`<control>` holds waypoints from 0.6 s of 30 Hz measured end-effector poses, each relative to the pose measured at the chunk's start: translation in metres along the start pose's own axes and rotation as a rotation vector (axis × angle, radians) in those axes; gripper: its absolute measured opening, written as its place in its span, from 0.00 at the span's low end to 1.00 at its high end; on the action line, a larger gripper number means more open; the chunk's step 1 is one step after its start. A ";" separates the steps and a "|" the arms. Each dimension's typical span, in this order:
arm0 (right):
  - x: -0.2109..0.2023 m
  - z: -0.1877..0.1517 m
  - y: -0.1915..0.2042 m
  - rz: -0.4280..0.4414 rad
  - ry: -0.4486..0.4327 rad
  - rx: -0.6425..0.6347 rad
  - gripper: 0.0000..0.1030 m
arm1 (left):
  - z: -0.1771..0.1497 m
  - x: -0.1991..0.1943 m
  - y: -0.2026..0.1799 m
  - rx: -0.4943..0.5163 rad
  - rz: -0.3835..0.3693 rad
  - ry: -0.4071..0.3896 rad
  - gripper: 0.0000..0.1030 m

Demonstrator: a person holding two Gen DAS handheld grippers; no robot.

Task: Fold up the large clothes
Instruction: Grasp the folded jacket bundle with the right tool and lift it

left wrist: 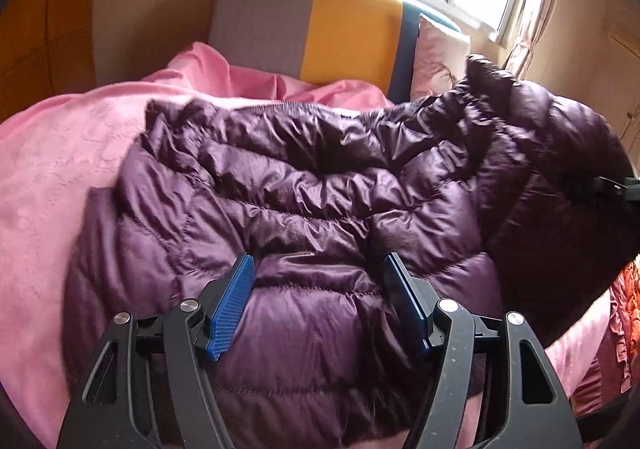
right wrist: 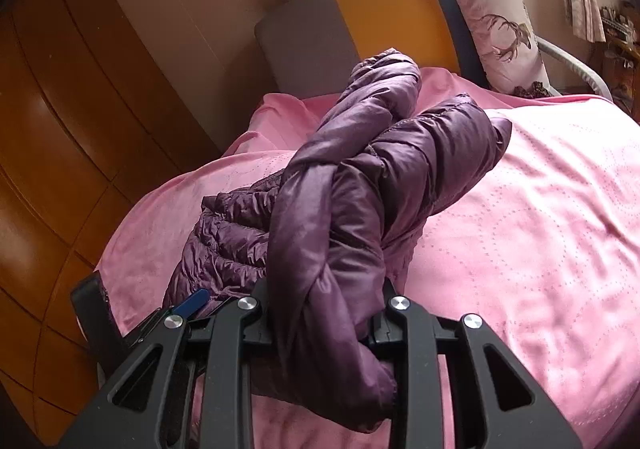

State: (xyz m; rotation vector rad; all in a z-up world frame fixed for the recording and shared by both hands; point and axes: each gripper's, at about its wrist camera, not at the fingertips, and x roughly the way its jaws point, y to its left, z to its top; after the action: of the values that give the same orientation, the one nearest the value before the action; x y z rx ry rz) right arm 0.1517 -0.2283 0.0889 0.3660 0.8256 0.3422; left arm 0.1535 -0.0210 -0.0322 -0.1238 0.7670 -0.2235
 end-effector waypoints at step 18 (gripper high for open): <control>0.108 -0.036 0.172 -0.017 0.160 -0.447 0.26 | -0.017 -0.066 0.149 -0.374 -0.043 -0.027 0.58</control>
State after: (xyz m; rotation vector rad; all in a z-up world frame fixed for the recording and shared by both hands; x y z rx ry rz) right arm 0.1666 -0.0232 0.0726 -0.0864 0.8806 0.5321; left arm 0.1190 0.1386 -0.0284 -0.4969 0.7735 -0.1162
